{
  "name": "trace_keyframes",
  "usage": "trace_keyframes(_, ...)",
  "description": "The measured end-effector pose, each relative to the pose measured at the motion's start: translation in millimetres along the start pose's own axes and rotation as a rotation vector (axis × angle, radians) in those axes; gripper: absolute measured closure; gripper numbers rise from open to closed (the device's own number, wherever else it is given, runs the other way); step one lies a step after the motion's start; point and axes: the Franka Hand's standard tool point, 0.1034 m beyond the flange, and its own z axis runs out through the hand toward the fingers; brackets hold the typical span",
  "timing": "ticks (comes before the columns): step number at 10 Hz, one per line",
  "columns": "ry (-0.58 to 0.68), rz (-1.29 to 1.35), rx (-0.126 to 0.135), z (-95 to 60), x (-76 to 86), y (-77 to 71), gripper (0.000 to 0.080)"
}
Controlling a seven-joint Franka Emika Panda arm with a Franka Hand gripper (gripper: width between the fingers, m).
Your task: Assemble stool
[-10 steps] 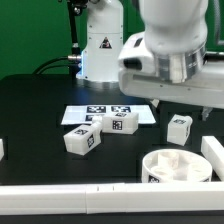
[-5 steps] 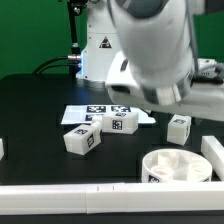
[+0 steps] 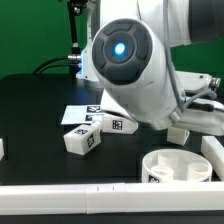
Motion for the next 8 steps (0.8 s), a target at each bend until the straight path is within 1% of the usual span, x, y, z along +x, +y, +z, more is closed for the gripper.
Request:
trace_keyframes(1, -0.014, 0.011, 0.020, 2.8, 2.0, 0.1, 0.0151)
trace_keyframes(4, -0.014, 0.009, 0.018, 3.0, 2.1, 0.1, 0.0151)
trace_keyframes(5, -0.033, 0.024, 0.032, 5.4, 0.6, -1.5, 0.0151)
trace_keyframes(6, -0.069, 0.047, 0.048, 12.7, 1.5, -1.9, 0.0151)
trace_keyframes(7, -0.073, 0.035, 0.046, 15.9, 0.2, -4.2, 0.0151)
trace_keyframes(8, -0.070, 0.035, 0.047, 14.5, 0.5, -3.6, 0.0151)
